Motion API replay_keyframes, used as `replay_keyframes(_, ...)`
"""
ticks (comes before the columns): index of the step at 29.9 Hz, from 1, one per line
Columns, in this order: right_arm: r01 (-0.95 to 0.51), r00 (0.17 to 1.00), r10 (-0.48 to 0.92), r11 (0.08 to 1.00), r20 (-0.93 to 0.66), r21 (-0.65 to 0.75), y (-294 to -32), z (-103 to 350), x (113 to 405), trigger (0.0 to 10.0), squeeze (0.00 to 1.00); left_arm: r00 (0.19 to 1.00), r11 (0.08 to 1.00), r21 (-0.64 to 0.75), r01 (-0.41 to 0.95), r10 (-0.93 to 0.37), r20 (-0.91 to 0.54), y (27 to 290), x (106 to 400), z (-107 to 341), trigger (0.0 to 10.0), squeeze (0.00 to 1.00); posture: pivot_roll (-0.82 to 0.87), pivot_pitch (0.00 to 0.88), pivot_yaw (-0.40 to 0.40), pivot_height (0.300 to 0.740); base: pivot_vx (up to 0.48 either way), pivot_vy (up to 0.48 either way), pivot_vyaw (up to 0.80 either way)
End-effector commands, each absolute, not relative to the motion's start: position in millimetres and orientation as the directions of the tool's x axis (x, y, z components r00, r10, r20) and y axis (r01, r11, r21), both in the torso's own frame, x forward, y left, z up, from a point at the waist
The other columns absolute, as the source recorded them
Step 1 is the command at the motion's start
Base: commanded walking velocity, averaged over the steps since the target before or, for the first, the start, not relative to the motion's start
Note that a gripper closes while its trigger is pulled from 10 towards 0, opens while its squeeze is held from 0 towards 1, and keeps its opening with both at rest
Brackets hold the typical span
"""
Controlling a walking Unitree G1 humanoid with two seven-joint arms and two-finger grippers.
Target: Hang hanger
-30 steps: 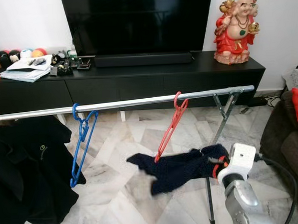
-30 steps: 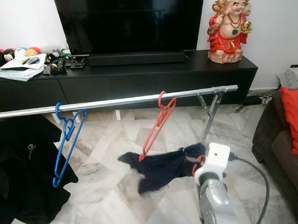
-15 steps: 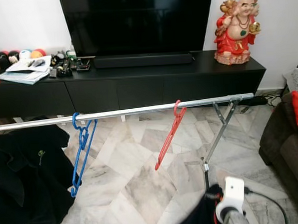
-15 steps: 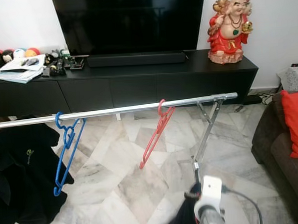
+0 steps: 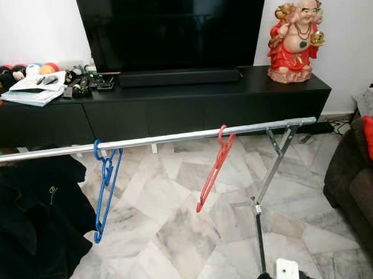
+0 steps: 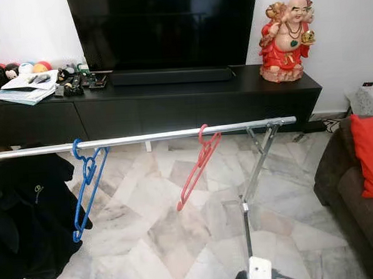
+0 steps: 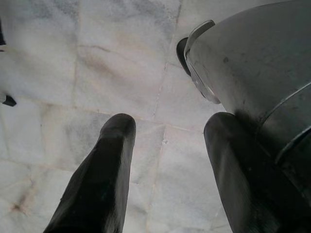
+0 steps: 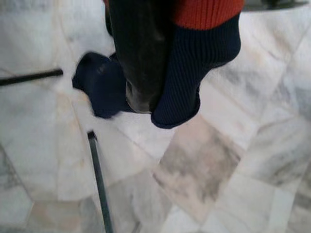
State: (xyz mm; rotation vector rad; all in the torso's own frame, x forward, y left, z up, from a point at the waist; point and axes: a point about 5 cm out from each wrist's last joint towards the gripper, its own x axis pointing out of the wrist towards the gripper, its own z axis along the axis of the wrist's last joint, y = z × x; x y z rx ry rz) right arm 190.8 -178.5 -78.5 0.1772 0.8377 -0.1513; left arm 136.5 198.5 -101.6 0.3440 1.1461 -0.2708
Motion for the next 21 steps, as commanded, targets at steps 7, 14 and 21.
replay_keyframes(7, 0.242, 0.657, -0.094, 0.966, -0.748, 0.091, -185.6, -80.9, 184.1, 10.0, 0.00, 0.386, 0.918, 0.125, 0.377, -0.033, -0.922, 199.2, 135.9, -101.8, 10.0, 0.00, 0.01, 0.000, 0.005, 0.740, 0.000, 0.000, 0.00)
replay_keyframes(14, 0.215, 0.679, -0.066, 0.970, -0.731, 0.112, -182.2, -79.0, 187.7, 10.0, 0.00, 0.424, 0.960, 0.118, 0.253, 0.000, -0.906, 201.3, 135.9, -101.4, 10.0, 0.00, 0.02, 0.000, 0.007, 0.740, 0.000, 0.000, 0.00)
replay_keyframes(21, 0.186, 0.687, -0.060, 0.978, -0.724, 0.096, -181.8, -77.6, 190.4, 10.0, 0.00, 0.414, 0.953, 0.132, 0.271, 0.008, -0.910, 201.9, 135.6, -101.6, 10.0, 0.00, 0.02, 0.000, 0.010, 0.740, 0.000, 0.000, 0.44)
